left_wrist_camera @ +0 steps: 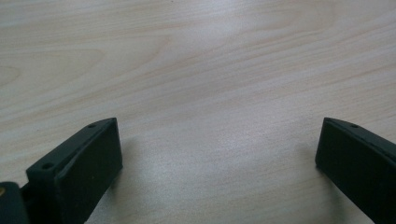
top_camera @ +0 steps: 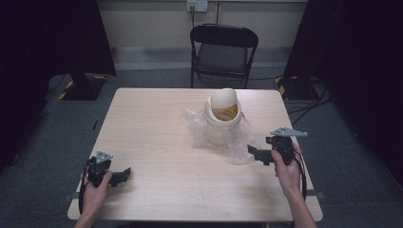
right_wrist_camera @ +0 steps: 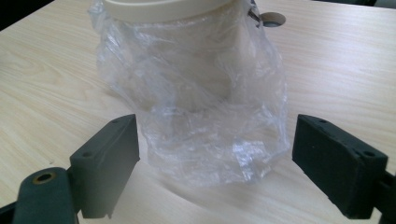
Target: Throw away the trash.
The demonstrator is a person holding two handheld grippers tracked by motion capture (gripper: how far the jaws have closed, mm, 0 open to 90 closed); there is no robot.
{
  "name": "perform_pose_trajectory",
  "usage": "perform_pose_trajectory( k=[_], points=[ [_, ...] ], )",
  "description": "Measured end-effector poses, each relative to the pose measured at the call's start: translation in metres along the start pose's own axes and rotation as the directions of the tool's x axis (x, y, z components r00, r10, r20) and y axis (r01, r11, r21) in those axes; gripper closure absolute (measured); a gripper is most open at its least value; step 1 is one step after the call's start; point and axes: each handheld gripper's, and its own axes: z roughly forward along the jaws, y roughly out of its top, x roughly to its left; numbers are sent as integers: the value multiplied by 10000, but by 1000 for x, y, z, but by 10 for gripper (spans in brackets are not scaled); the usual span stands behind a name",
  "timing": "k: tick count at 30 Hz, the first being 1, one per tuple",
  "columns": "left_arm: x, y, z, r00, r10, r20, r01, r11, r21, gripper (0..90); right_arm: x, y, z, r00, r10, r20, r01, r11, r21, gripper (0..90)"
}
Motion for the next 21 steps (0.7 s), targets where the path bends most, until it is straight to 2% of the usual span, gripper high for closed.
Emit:
perform_pose_trajectory(
  k=[14,19,21],
  points=[
    [0,0,0,10000,2,0,-2,10000,0,0,-6,-39,-4,9985,311,456,-321,9993,197,145],
    [0,0,0,10000,-1,-2,1,10000,-2,0,-12,-55,-3,9965,464,690,-494,9979,422,146],
    [0,0,0,10000,2,0,-2,10000,2,0,-15,-61,-2,9944,527,921,-577,9969,532,151]
  ],
)
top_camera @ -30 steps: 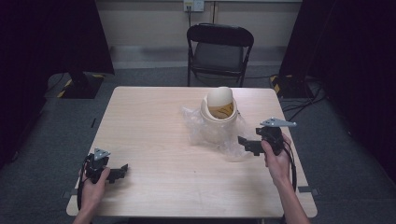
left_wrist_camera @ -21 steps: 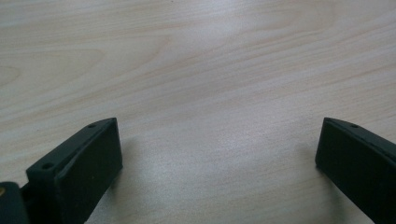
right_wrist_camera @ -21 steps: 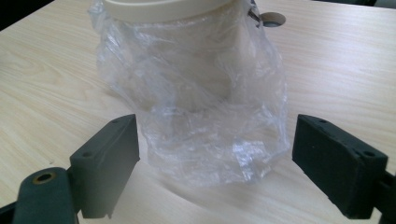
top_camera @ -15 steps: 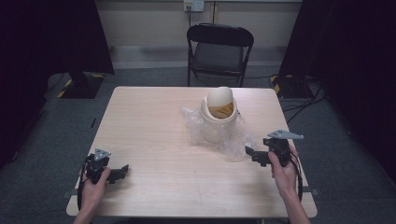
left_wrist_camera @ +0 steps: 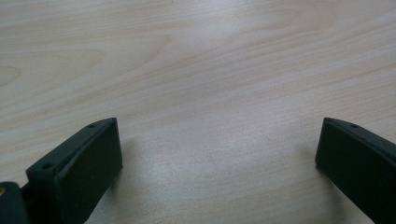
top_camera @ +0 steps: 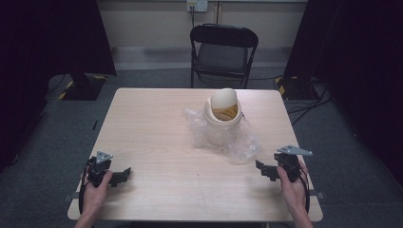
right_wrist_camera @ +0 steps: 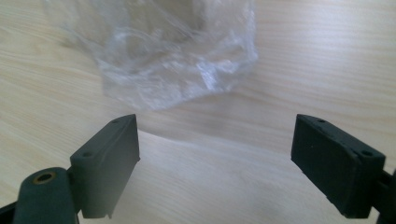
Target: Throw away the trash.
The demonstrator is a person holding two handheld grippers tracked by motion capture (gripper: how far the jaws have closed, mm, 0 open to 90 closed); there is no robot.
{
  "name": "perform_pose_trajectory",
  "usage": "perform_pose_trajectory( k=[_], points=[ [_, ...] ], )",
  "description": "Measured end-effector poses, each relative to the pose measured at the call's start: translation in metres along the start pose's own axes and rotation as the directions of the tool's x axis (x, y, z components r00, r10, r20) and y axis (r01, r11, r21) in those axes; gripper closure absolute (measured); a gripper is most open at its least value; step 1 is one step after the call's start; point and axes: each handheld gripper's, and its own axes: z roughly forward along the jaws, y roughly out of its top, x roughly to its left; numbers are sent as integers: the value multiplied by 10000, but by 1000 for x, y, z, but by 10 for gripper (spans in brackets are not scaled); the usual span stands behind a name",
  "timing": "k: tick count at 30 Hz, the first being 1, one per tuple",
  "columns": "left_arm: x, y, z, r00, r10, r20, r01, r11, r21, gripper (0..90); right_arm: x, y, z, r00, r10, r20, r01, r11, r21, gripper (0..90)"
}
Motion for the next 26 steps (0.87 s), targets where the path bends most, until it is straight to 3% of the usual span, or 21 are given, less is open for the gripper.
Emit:
perform_pose_trajectory(
  k=[8,11,16,17,26],
  points=[
    [0,0,0,10000,18,-6,-18,10000,15,0,-7,-18,7,9991,-12,427,-7,9989,458,150],
    [0,0,0,10000,-5,9,5,10000,1,0,-7,-23,10,9972,-307,687,257,9970,729,144],
    [0,0,0,10000,-4,9,4,10000,4,0,-10,-30,16,9954,-154,942,74,9964,847,144],
    [0,0,0,10000,-4,10,4,10000,4,0,-10,-33,20,9931,-369,1114,259,9948,986,130],
    [0,0,0,10000,19,1,-19,10000,18,0,-11,-36,24,9917,-429,1209,347,9970,694,109]
  ],
)
